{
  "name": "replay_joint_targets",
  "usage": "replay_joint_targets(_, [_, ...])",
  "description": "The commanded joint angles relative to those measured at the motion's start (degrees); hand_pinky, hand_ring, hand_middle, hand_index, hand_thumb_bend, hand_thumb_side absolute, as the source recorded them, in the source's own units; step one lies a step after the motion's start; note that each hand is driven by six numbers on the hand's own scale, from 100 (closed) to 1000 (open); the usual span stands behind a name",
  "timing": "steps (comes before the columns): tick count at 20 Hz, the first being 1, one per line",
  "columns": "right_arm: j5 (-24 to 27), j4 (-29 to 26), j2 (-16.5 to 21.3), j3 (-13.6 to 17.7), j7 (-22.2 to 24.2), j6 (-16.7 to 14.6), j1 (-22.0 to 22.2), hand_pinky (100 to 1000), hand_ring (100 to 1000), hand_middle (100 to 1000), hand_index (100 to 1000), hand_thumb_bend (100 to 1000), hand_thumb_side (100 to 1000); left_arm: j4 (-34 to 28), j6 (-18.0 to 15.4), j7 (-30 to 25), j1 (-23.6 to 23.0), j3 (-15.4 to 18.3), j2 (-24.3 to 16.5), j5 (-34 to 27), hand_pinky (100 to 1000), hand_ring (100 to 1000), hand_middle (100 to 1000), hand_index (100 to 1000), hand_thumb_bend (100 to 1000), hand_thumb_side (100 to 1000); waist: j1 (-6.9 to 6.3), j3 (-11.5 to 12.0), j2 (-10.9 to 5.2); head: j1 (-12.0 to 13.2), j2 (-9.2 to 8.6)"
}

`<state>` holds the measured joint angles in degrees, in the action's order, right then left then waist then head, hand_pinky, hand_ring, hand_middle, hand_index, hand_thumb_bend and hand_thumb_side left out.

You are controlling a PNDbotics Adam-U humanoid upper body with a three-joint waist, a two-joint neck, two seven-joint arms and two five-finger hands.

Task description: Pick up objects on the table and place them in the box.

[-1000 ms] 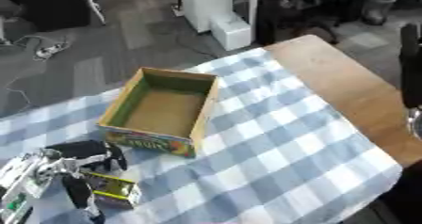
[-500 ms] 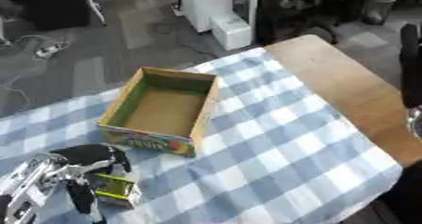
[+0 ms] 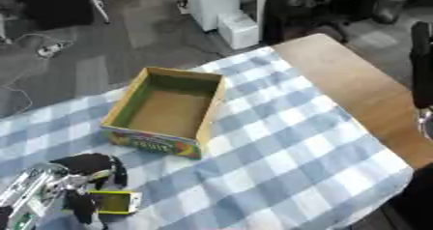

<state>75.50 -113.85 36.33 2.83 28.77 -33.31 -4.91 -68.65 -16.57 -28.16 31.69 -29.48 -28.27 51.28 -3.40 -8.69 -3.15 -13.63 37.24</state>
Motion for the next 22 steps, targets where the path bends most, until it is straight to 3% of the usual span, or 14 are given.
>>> replay_joint_targets(1, [-0.25,-0.74,1.47,0.49,0.36,-0.32,-0.52,338,282,255,419,100,857,-1.31,-1.62,5.39,0.47,1.33,-1.57,4.09,100,451,548,612,741,242,0.42,0.11,-0.32,0.02,-0.09])
replay_joint_targets(5, [-0.25,-0.74,1.43,0.52,0.34,-0.35,-0.51,336,281,255,419,100,857,0.70,-4.64,15.10,0.00,2.55,-0.70,10.17,100,404,487,504,730,263,0.46,0.17,-0.28,-0.01,-0.10])
replay_joint_targets(8, [-0.28,-0.74,1.41,0.54,0.41,-0.32,-0.52,336,282,255,419,100,857,4.25,-5.99,19.75,-0.29,3.41,0.06,11.24,100,395,484,462,704,268,0.47,0.19,-0.26,-0.05,-0.05])
replay_joint_targets(10, [-0.31,-0.74,1.42,0.56,0.47,-0.29,-0.51,336,281,255,419,100,857,6.32,-6.08,19.99,-0.38,3.73,0.29,10.83,109,480,545,501,678,296,0.47,0.21,-0.27,-0.10,-0.05])
replay_joint_targets(11, [-0.35,-0.74,1.43,0.56,0.53,-0.26,-0.50,336,281,255,419,100,857,7.11,-6.01,19.23,-0.41,3.76,0.41,10.21,162,513,573,537,693,311,0.48,0.20,-0.27,-0.11,-0.06])
replay_joint_targets(13, [-0.51,-0.74,1.45,0.55,0.71,-0.10,-0.48,337,281,254,419,100,857,8.35,-5.69,16.01,-0.50,3.64,0.64,8.15,278,561,609,588,799,326,0.49,0.20,-0.28,-0.10,-0.03])
replay_joint_targets(15, [-0.71,-0.74,1.44,0.53,0.95,0.10,-0.47,337,280,254,419,100,857,9.42,-4.81,9.97,-0.56,3.39,1.01,4.02,329,583,652,664,910,291,0.50,0.21,-0.29,-0.08,-0.02])
replay_joint_targets(16, [-0.79,-0.74,1.43,0.52,1.06,0.18,-0.45,336,280,254,419,100,857,9.60,-4.06,6.04,-0.38,3.30,1.10,1.06,324,580,644,656,900,296,0.50,0.22,-0.31,-0.08,0.00])
replay_joint_targets(17, [-0.86,-0.74,1.43,0.51,1.16,0.25,-0.46,336,280,253,419,100,858,9.93,-2.89,1.25,-0.36,2.99,1.19,-1.82,399,623,710,725,947,264,0.50,0.20,-0.30,-0.05,0.02])
replay_joint_targets(19, [-0.93,-0.74,1.40,0.51,1.26,0.38,-0.43,336,279,253,420,100,858,8.96,-0.11,-7.52,0.26,2.87,1.16,-7.45,412,621,713,743,974,260,0.49,0.22,-0.33,-0.02,0.07])
replay_joint_targets(22, [-0.99,-0.74,1.38,0.58,1.18,0.56,-0.43,336,279,253,420,100,859,5.78,3.65,-15.56,0.99,2.77,0.63,-14.16,433,621,719,762,1000,277,0.46,0.21,-0.36,0.07,0.06])
